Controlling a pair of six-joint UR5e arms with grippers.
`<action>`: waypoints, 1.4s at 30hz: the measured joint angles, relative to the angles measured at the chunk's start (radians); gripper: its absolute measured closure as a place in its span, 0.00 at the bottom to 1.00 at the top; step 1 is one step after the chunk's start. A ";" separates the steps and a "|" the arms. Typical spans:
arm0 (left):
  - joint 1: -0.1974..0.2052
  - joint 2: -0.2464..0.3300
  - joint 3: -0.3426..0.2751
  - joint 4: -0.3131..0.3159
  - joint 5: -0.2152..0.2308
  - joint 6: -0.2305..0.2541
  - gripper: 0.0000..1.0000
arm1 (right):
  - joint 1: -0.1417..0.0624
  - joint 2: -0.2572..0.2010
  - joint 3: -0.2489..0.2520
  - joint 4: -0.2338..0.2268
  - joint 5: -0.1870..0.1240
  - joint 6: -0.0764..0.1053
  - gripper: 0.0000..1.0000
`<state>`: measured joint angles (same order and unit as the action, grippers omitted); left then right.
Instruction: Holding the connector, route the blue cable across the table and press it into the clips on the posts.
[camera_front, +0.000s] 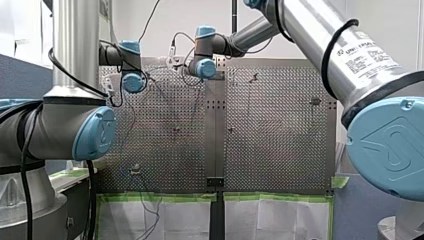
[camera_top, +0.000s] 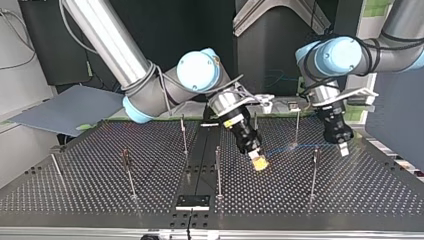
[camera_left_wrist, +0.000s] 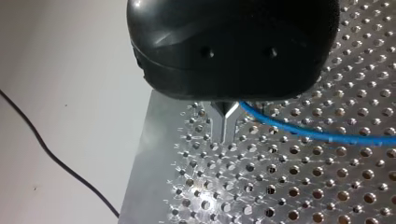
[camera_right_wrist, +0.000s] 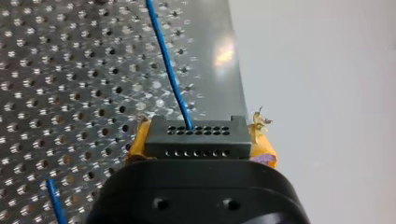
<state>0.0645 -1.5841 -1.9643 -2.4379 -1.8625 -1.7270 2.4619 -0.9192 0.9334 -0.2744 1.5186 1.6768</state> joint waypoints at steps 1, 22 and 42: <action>0.002 -0.002 0.000 0.002 0.004 -0.004 1.00 | 0.000 0.002 -0.007 0.001 0.000 0.001 1.00; 0.030 -0.018 0.001 0.013 0.055 -0.040 1.00 | 0.002 0.014 -0.033 0.037 0.021 0.018 1.00; 0.028 -0.029 0.001 0.014 0.082 -0.047 1.00 | 0.007 0.017 -0.023 0.076 0.035 0.021 1.00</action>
<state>0.0924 -1.6128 -1.9632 -2.4238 -1.7805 -1.7742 2.4686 -0.9024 0.9102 -0.1980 1.5531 1.6981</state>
